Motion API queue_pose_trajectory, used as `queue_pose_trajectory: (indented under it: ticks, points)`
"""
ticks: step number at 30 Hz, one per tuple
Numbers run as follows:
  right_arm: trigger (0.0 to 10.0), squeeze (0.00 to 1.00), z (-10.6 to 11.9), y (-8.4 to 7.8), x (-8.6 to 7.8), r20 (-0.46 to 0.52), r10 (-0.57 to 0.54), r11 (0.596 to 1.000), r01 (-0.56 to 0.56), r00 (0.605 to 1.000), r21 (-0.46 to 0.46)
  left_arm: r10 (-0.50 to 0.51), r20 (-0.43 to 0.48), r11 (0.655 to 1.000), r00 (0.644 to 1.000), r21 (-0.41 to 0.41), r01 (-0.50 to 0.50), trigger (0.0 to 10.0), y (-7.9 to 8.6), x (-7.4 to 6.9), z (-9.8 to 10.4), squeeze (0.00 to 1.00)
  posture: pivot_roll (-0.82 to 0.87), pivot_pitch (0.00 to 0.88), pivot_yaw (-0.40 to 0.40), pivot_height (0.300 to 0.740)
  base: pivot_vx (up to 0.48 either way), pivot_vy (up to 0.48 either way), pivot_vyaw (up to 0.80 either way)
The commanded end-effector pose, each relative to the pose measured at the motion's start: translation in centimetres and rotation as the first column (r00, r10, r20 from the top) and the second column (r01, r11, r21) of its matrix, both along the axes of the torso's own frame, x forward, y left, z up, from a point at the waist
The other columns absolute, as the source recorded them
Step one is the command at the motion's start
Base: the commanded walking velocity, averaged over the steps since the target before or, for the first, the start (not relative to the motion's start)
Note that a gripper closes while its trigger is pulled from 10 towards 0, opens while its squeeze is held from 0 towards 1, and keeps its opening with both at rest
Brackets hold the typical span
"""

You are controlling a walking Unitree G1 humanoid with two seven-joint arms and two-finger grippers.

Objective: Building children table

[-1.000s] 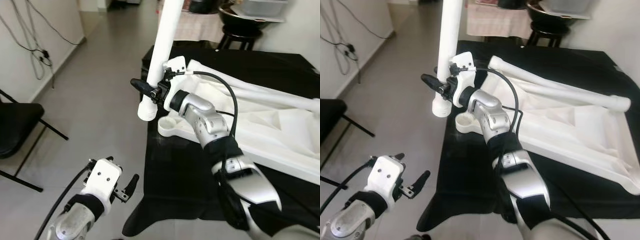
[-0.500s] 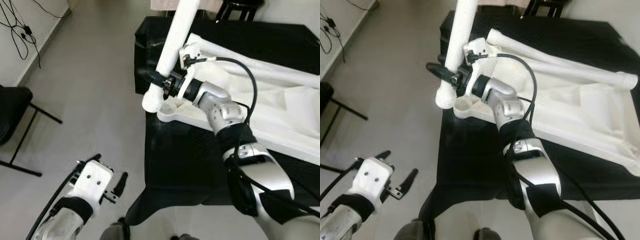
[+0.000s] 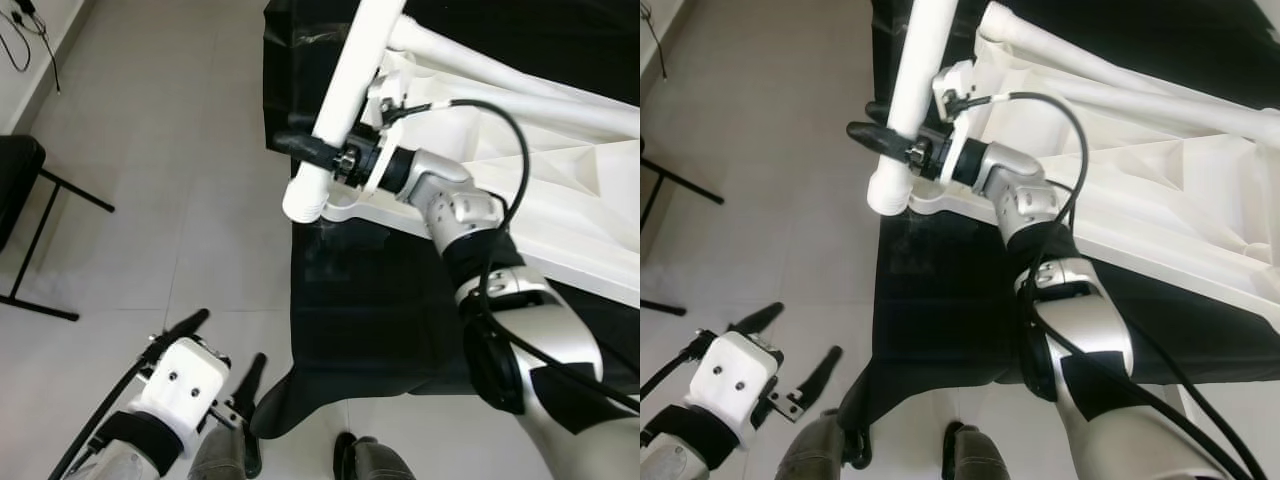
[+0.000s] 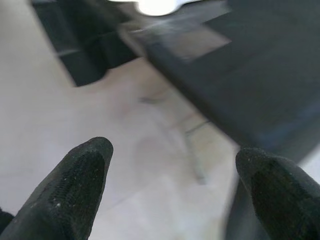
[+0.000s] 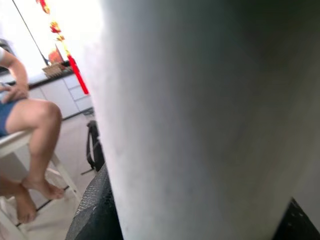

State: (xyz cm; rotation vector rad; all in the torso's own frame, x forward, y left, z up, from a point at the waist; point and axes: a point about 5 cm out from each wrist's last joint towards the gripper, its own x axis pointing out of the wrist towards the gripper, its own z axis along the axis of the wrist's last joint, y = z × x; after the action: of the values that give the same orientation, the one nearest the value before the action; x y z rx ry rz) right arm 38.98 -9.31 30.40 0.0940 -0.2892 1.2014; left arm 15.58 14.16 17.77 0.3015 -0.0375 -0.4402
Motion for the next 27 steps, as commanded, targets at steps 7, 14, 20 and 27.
queue_pose_trajectory:
  ticks: [7,14,20,27]
  points:
    - [10.0,0.0,3.3,-2.6,-0.1,0.043,0.027,0.994,-0.031,0.999,0.107,-0.135,-0.045,0.982,0.99,-0.143,0.127,10.0,-0.8,-0.6,0.2,0.0,0.0,0.393,-0.141,0.74,0.0,0.0,0.0]
    - [10.0,0.0,3.0,-2.4,-0.5,0.061,0.117,0.992,-0.12,0.991,0.041,-0.175,-0.046,0.965,0.983,-0.206,0.162,10.0,-0.9,-0.4,0.4,0.0,0.0,0.39,-0.154,0.74,0.0,0.0,0.0]
    - [10.0,0.0,1.5,-1.8,-0.5,0.084,0.112,0.988,-0.102,0.99,-0.116,-0.203,-0.048,0.955,0.978,-0.231,0.187,10.0,-0.9,-0.2,0.5,0.0,0.0,0.388,-0.159,0.74,0.0,0.0,0.0]
    - [10.0,0.0,-0.9,-0.4,0.0,0.054,0.052,0.977,-0.04,0.997,-0.208,-0.226,-0.046,0.947,0.973,-0.244,0.209,10.0,-1.1,0.0,0.6,0.0,0.0,0.389,-0.17,0.74,0.0,0.0,0.0]
